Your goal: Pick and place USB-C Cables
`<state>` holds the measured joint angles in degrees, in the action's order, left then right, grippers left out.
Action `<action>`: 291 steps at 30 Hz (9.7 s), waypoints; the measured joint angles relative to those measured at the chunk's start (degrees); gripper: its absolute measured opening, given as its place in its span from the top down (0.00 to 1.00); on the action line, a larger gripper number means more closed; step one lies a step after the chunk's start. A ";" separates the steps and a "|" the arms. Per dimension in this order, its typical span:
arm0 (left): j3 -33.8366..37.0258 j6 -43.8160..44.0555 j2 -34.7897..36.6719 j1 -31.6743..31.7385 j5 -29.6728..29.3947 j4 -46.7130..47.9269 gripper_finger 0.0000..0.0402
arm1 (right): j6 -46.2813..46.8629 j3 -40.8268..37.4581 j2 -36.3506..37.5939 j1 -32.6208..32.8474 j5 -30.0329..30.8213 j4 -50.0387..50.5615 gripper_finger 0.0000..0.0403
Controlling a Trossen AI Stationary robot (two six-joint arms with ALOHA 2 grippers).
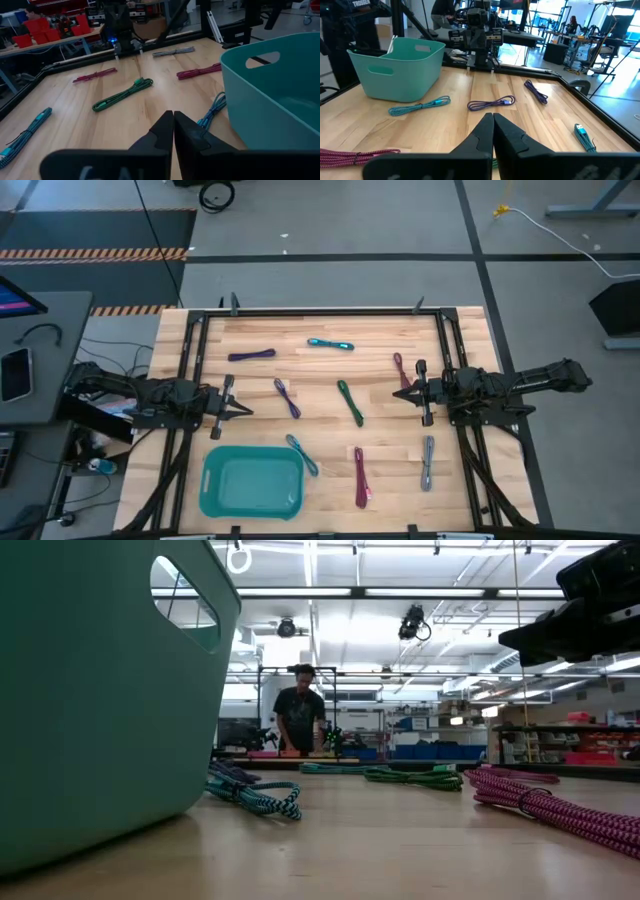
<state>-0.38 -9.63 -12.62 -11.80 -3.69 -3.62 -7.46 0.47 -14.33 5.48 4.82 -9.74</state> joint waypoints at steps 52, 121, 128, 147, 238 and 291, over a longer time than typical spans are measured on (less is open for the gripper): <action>-0.01 38.50 -0.11 0.05 -7.96 -32.34 0.95 | -0.20 0.02 0.00 0.00 0.00 -2.64 0.97; -0.01 28.48 -0.13 0.08 -25.67 -30.84 0.95 | 35.78 15.16 -1.34 0.00 28.70 3.06 0.97; -0.01 28.50 -0.13 0.07 -25.67 -30.83 0.95 | 46.72 31.20 -9.57 0.02 28.65 36.01 0.97; -0.03 28.44 -0.13 0.09 -25.67 -30.84 0.95 | 64.85 42.29 -42.22 -1.69 10.22 67.80 0.75; -51.99 13.21 -38.18 0.12 -25.16 2.07 0.97 | 40.28 42.36 -44.38 -17.66 -18.36 -12.94 0.98; -84.48 22.94 -78.06 7.20 5.17 -1.17 0.40 | 30.23 42.31 -50.21 2.59 -10.96 -13.25 0.98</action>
<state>-84.86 13.31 -90.68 -4.60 1.48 -4.79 22.76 42.78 -64.54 8.06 -6.14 -22.98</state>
